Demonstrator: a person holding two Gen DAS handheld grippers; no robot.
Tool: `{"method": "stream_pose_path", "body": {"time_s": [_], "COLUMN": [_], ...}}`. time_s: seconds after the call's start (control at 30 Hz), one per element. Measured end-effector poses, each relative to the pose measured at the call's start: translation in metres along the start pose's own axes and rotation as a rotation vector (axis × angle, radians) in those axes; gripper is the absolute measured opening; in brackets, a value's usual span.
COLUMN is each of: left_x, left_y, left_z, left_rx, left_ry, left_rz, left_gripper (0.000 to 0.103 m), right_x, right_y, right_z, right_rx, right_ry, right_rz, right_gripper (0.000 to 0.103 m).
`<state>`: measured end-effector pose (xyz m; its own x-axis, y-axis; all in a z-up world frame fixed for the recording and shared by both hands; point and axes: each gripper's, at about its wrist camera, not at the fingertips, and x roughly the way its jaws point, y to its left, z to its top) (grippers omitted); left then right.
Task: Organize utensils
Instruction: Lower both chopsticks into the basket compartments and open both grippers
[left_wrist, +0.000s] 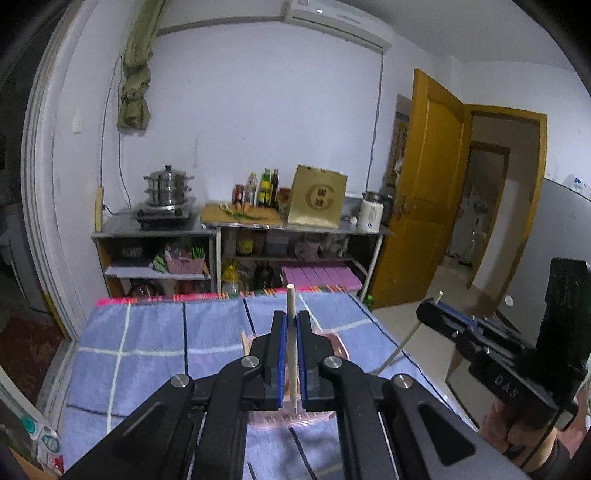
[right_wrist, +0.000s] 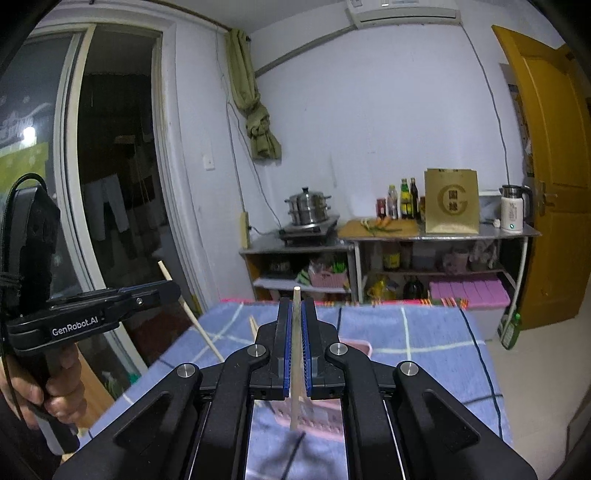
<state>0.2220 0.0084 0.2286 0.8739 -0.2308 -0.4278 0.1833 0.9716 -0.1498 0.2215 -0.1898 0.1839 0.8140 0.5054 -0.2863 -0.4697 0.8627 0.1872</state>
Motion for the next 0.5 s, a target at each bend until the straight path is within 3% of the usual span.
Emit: {"method": "stream_pose_path", "body": {"time_s": [0.23,0.5], "left_x": [0.022,0.061], "left_y": [0.008,0.025], "left_z": [0.016,0.003], "left_rx": [-0.004,-0.013], "left_ry": [-0.017,0.016], "left_rz": [-0.001,0.022], "left_gripper": [0.005,0.005], "right_x": [0.024,0.055], "right_y": [0.001,-0.008], "right_z": [0.008,-0.002], "right_rx": [0.012,0.030], "right_ry": [-0.027,-0.016], "right_rz": [-0.002,-0.008], "right_gripper": [0.005,0.005]}}
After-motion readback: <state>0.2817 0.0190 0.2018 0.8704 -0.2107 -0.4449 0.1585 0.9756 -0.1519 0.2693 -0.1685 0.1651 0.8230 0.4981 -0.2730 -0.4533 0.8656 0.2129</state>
